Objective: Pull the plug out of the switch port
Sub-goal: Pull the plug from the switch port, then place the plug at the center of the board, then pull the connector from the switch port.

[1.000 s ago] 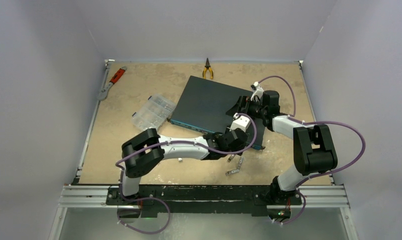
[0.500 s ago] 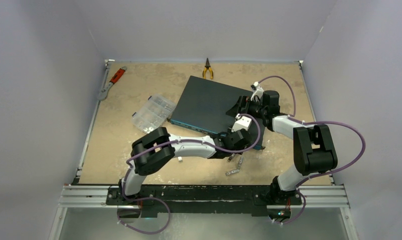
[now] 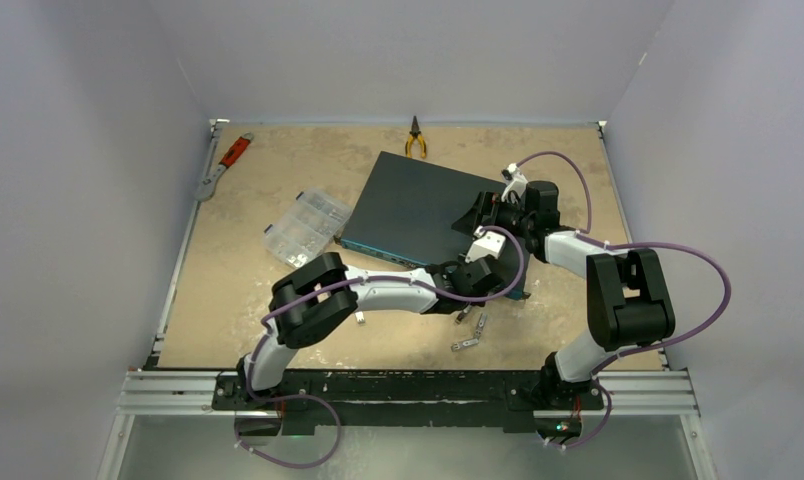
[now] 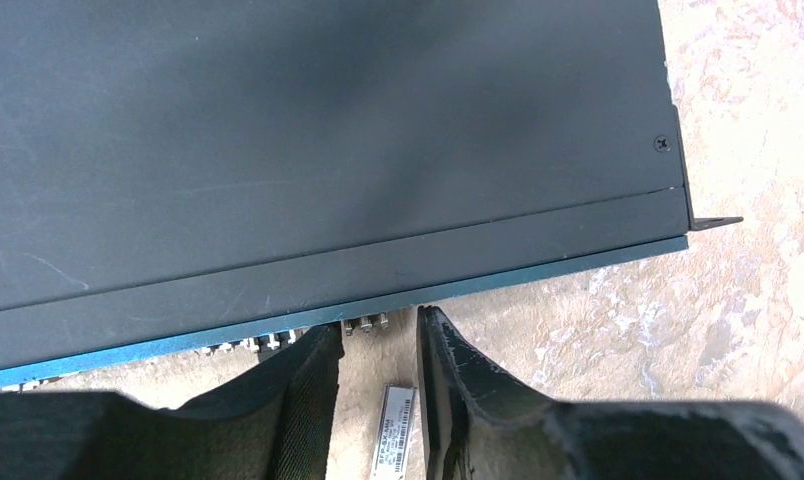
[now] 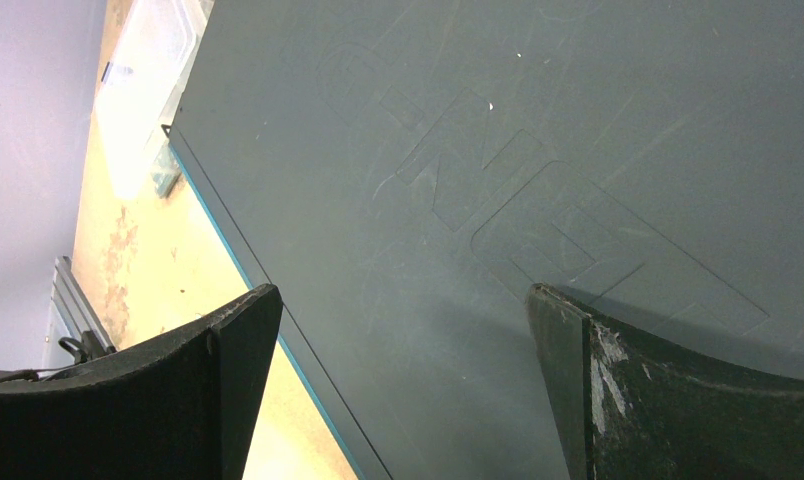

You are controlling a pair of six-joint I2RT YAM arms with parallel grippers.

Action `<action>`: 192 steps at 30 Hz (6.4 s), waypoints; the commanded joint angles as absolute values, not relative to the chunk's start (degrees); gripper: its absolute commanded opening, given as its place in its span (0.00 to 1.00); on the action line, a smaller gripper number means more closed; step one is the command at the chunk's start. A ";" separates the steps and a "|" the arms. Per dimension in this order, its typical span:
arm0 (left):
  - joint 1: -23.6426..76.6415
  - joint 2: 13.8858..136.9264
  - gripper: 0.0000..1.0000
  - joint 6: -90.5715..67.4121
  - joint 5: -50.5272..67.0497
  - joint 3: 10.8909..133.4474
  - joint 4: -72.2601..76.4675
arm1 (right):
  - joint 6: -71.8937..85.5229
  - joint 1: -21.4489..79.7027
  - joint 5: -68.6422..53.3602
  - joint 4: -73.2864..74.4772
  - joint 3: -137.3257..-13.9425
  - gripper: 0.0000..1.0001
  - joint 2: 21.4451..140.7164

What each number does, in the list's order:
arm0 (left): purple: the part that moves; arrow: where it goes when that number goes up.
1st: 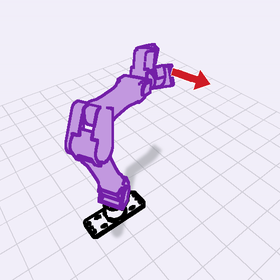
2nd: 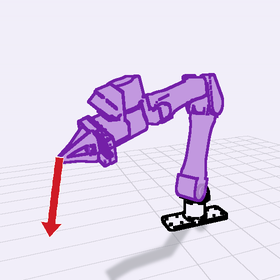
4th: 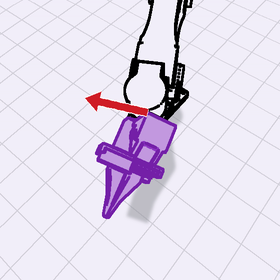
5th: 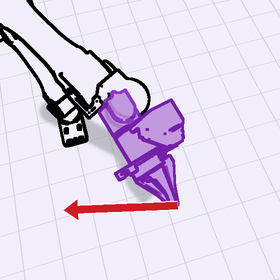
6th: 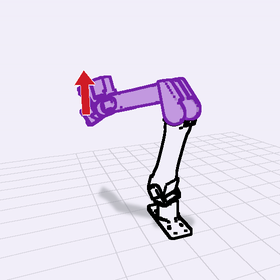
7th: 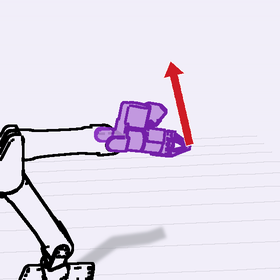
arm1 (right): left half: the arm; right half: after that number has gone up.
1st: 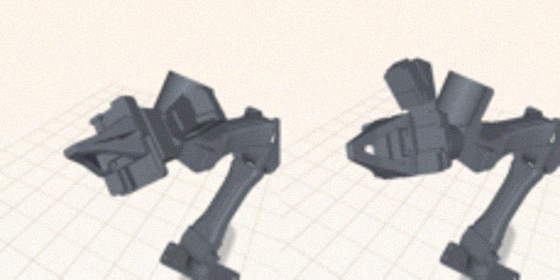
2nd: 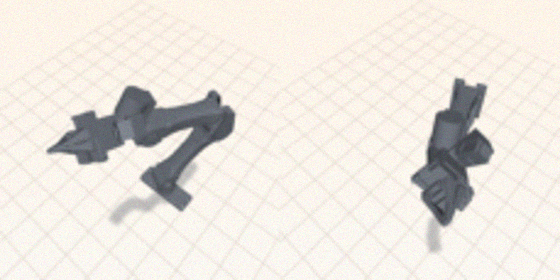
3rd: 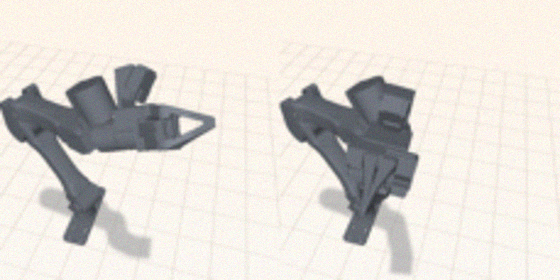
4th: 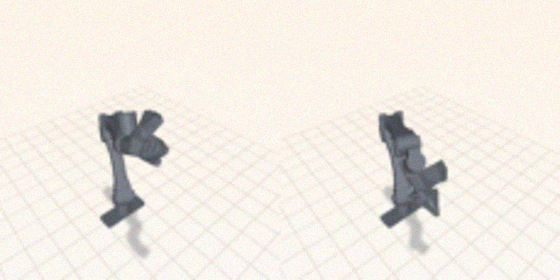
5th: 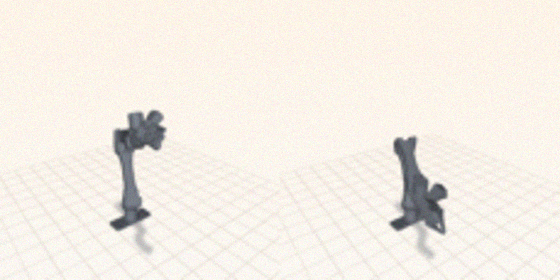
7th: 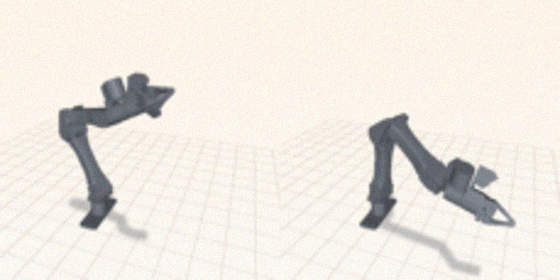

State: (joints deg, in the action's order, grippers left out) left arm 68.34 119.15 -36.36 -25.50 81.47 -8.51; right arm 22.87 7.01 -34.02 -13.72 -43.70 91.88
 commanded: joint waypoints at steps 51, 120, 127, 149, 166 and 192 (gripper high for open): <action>74.18 103.57 0.00 -38.67 -29.18 64.56 -9.58 | 20.04 6.64 -26.06 -1.71 -40.62 0.99 97.99; 67.85 95.12 0.60 -31.97 -19.47 57.39 -3.07 | 21.07 6.66 -24.53 1.33 -42.32 0.99 97.16; 63.12 94.88 0.60 -33.72 -15.08 55.80 3.18 | 20.75 6.64 -23.74 2.70 -42.71 0.99 95.67; 64.69 102.31 0.38 -30.12 -19.13 61.07 -2.40 | 20.92 6.62 -24.06 1.86 -42.23 0.99 96.14; 66.88 104.92 0.33 -33.15 -25.30 65.27 -5.23 | 20.84 6.61 -24.24 1.58 -42.10 0.99 96.46; 66.88 104.15 0.00 -33.07 -25.69 65.23 -3.60 | 20.65 6.66 -25.04 1.08 -42.37 0.99 97.27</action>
